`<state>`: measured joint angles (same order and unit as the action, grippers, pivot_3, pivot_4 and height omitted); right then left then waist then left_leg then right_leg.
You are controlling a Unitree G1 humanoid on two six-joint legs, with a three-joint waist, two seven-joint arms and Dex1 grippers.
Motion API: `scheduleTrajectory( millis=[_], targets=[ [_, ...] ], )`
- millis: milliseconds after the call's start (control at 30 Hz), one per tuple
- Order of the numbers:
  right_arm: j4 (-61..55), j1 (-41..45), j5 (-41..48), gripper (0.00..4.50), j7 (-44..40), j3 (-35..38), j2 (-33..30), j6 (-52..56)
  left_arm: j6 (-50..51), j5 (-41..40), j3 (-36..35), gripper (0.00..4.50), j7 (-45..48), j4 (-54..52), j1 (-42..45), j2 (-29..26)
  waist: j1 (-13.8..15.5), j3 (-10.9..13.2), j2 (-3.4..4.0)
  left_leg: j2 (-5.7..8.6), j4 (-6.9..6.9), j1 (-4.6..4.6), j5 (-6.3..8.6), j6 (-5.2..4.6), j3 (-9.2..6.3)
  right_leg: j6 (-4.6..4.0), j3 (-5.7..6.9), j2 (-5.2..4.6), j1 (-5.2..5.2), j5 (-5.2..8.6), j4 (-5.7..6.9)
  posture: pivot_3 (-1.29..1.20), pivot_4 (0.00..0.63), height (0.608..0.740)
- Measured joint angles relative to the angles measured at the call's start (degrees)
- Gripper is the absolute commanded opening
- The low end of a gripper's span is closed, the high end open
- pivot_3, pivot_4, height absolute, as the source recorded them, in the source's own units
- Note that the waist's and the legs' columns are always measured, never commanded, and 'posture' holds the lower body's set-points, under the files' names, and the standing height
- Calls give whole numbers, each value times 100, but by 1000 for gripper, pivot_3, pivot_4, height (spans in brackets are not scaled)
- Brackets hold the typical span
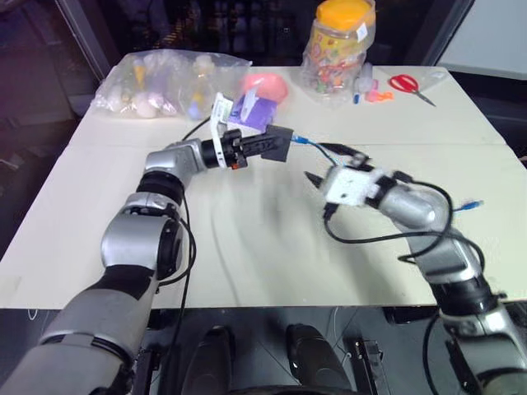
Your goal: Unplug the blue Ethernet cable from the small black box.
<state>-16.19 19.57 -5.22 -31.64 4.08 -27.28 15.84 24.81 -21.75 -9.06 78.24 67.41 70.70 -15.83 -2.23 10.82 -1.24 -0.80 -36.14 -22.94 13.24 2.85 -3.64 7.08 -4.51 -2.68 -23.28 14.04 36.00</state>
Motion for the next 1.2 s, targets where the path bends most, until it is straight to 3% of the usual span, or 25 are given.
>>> scheduleTrajectory(
  millis=[100,200,267,400,667,1200],
  targets=[
    [-1220,-14,2157,3301,634,1189,1306,1928,231,-92,-149,517,-38,-189,-85,95,-28,0,0,-7,5,10,0,0,-12,-3,7,5,1,-1,14,0,150,739],
    [-1944,-69,4766,3301,1366,1756,2165,3213,759,-397,-388,517,-55,-426,-140,205,-35,0,1,-10,11,20,0,0,-19,-7,13,7,10,-2,14,0,150,739],
    [-1937,-83,6094,3301,1914,1835,2501,3547,1279,-697,-594,517,-29,-617,-141,246,-33,0,1,-9,9,19,0,0,-16,-7,12,4,11,-3,14,0,150,739],
    [-1771,-86,7419,3301,2729,1769,2955,3382,2138,-1206,-767,517,25,-1315,-336,353,-23,-2,4,-9,10,18,0,0,-14,-6,12,1,11,-2,10,0,150,739],
    [-1241,-16,7048,3301,2891,1197,2774,2718,3229,-1604,-573,517,-114,-2425,-968,490,-35,-2,4,-9,12,18,0,0,-10,-6,10,5,7,-2,8,0,150,739],
    [-938,-13,6853,3301,2659,685,2403,2272,3458,-1920,-502,517,-427,-3129,-1270,524,-30,-2,4,-8,12,16,0,0,-8,-7,9,4,7,-2,1,0,150,739]
  ],
)
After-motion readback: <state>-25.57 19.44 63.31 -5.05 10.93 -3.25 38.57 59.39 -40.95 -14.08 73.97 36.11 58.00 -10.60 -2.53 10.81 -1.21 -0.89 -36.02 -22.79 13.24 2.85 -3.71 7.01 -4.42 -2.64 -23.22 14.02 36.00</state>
